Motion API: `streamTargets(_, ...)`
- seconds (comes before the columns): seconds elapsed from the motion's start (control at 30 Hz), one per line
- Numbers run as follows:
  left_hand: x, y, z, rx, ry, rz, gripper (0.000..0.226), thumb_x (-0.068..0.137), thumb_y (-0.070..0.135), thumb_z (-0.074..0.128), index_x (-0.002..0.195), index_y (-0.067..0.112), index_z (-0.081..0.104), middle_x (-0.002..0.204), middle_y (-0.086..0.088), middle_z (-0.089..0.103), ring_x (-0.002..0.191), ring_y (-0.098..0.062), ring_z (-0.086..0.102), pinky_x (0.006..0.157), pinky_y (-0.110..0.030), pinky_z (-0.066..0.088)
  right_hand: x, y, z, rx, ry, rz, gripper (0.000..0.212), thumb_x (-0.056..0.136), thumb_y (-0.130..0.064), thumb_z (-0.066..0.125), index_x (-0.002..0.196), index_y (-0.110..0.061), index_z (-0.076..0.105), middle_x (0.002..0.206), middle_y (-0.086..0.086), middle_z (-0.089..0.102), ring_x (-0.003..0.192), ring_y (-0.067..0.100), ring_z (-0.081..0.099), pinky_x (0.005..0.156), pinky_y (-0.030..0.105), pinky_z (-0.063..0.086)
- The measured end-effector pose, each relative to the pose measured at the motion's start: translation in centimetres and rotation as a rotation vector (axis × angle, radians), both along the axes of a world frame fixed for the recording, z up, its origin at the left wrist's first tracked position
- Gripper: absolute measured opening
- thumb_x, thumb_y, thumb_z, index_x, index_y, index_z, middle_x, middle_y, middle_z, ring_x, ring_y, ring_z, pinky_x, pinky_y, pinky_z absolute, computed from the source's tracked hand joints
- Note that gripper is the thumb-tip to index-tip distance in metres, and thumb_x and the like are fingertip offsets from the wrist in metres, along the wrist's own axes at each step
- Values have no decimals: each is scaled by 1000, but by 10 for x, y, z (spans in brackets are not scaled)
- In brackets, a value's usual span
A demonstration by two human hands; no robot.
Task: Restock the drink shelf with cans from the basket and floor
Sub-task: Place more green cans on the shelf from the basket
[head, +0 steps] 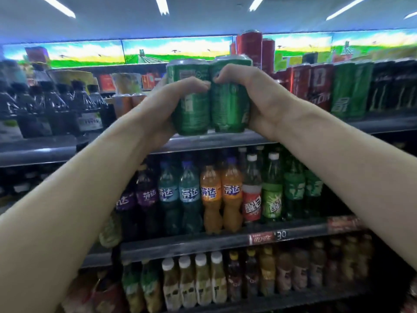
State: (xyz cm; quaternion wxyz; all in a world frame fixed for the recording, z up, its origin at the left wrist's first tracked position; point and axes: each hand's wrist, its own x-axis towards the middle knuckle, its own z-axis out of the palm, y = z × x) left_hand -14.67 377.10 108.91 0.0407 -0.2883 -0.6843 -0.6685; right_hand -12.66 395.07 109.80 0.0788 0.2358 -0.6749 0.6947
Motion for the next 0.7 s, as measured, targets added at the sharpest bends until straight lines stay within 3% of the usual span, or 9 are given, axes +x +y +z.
streamTargets(0.17,-35,6,16,11,-12,27,58,87,25,69,142,9,58,120,-13,74,106,-29,75,83,-44,62,-42,4,17,15,-14,21,33,89,-23,64,117,-6,69,110,20,73,95,34,71,92,59,58)
streamTargets(0.3,-68,10,15,11,-29,51,51,88,26,68,135,9,63,117,-13,75,104,-29,75,85,-44,62,-79,7,18,9,-54,25,37,83,-24,69,114,-4,71,110,21,75,92,34,73,88,58,60)
streamTargets(0.37,-83,9,11,14,-47,57,43,87,27,66,128,11,66,114,-12,75,102,-27,75,84,-44,62,-97,5,16,3,-69,19,50,77,-25,72,120,1,71,117,25,74,97,39,74,88,61,59)
streamTargets(0.43,-98,8,9,11,-62,58,50,86,27,68,133,10,64,124,-15,73,110,-30,73,90,-49,61,-112,4,14,-6,-84,17,58,72,-26,75,123,1,71,118,24,74,105,42,74,89,64,58)
streamTargets(0.6,-129,3,9,7,-105,86,52,87,30,70,135,12,63,126,-14,74,113,-30,73,90,-47,61,-141,-2,14,-18,-67,-11,53,73,-24,74,121,-1,71,118,25,73,107,44,72,87,65,58)
streamTargets(0.7,-144,3,8,-25,-126,100,34,93,29,69,124,16,68,118,-11,77,108,-29,75,93,-48,61,-154,-6,13,0,-95,-20,59,66,-27,76,120,-3,73,115,22,75,105,42,74,88,65,58)
